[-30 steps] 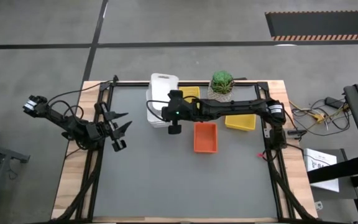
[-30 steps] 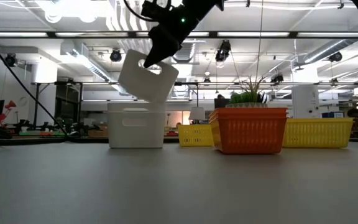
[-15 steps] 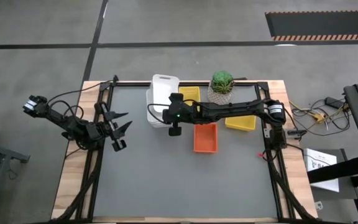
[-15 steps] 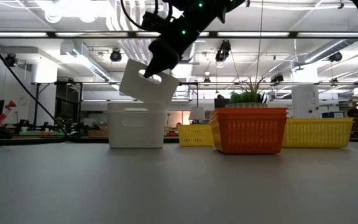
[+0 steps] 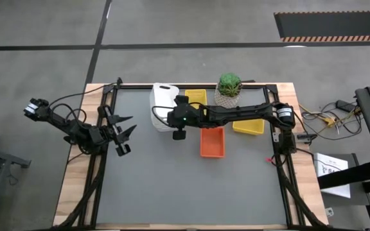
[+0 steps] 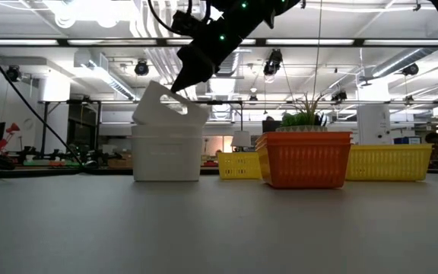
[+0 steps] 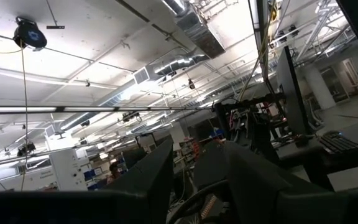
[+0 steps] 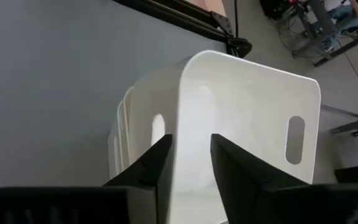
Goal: Stack baskets by color
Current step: Stack the bottom white bin on top of the top white bin
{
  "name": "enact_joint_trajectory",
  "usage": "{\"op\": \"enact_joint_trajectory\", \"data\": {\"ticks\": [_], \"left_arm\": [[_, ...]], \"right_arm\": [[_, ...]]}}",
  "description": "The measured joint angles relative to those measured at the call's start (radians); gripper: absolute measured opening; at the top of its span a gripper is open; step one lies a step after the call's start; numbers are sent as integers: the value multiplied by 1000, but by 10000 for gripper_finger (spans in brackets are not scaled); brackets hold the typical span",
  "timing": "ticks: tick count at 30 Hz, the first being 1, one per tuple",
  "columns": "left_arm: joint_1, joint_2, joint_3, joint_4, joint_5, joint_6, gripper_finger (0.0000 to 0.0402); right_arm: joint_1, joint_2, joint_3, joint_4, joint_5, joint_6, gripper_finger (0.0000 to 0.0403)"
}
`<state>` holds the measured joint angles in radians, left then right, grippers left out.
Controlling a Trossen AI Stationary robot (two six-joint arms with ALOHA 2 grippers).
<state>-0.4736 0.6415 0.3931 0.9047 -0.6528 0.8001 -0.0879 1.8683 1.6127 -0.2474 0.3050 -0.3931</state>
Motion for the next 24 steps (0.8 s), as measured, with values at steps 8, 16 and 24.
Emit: {"op": "enact_joint_trajectory", "data": {"ticks": [8,16,24], "left_arm": [[0,13,-2,-2,-3,-5,128],[0,77,43,-55,-200,-57,124],[2,194,199,-411,-273,-270,76]], "right_arm": [[13,-7,51,-94,10,-23,109],[92,-167,75,-405,8,94,101],[258,-464,-311,-277,8,308,69]]}}
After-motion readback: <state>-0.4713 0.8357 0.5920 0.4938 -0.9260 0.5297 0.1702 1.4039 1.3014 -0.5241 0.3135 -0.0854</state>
